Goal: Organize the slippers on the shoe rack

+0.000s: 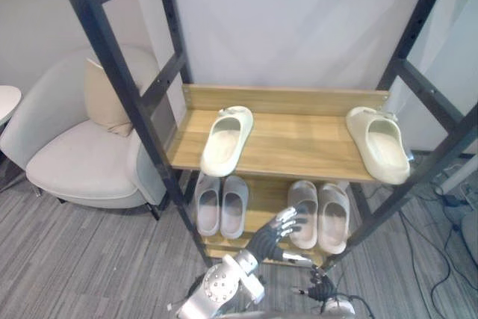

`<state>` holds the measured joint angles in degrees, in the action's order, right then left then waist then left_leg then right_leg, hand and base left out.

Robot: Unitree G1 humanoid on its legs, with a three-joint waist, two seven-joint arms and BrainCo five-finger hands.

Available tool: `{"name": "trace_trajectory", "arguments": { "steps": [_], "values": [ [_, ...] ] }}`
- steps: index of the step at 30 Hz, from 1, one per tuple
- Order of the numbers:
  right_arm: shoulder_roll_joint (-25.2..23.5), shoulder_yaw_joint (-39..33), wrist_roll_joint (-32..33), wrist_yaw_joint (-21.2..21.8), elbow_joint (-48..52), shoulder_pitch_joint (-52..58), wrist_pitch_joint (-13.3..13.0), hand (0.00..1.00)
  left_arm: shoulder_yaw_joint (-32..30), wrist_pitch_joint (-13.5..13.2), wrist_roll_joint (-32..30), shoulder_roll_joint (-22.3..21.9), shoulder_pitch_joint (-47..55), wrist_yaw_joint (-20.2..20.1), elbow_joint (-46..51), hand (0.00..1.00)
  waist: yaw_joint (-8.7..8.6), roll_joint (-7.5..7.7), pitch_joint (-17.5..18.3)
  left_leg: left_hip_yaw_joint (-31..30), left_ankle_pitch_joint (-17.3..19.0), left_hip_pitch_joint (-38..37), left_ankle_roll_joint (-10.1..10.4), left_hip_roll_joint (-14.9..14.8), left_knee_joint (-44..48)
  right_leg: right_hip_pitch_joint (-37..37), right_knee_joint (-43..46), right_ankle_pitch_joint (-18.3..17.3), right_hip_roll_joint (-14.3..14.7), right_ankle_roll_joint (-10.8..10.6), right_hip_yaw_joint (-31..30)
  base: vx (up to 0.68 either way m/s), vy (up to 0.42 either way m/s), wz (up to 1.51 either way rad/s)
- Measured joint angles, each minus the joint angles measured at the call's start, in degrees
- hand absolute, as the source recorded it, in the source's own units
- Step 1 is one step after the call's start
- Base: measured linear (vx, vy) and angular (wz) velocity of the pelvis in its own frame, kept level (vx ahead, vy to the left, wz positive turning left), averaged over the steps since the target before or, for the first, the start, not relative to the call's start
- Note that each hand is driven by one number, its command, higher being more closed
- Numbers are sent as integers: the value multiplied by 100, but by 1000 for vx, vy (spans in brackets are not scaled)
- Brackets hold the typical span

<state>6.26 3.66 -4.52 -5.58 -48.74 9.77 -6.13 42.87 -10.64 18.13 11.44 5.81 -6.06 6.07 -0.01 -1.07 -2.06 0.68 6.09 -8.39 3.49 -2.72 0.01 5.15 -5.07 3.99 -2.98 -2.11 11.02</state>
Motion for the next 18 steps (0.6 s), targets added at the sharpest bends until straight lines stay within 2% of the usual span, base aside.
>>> {"name": "trace_trajectory", "arguments": {
  "steps": [7, 10, 12, 18],
  "values": [
    [72, 112, 1, 2, -22, -14, 0, 0, -152, -41, 239, -30, -418, 314, 811, 0, 4, 38, 61, -7, 8, 29, -14, -11, 33, -8, 1, -18, -39, -25, -10, -5, 1, 0],
    [98, 112, 2, 4, -79, -17, 1, 0, -298, -44, 233, -178, -741, 457, 1002, 0, 5, 34, 91, -4, 31, 50, -36, 8, 86, -4, 2, -43, -67, -60, -23, -24, 14, -1],
    [117, 110, 1, 17, -111, -22, 6, 0, -543, -98, 222, -326, -1092, 624, 1035, 0, 5, 41, 125, -7, 61, 118, -50, 24, 125, -31, 3, -47, -82, -69, -25, -39, 19, 1],
    [128, 109, 3, 98, -158, -49, 16, 0, -1143, -158, 158, -385, -2057, 958, 950, 0, 3, 8, 184, -28, 59, 142, -51, 27, 124, -127, 170, -100, -92, -45, -23, 0, 2, 1]
  ]
}}
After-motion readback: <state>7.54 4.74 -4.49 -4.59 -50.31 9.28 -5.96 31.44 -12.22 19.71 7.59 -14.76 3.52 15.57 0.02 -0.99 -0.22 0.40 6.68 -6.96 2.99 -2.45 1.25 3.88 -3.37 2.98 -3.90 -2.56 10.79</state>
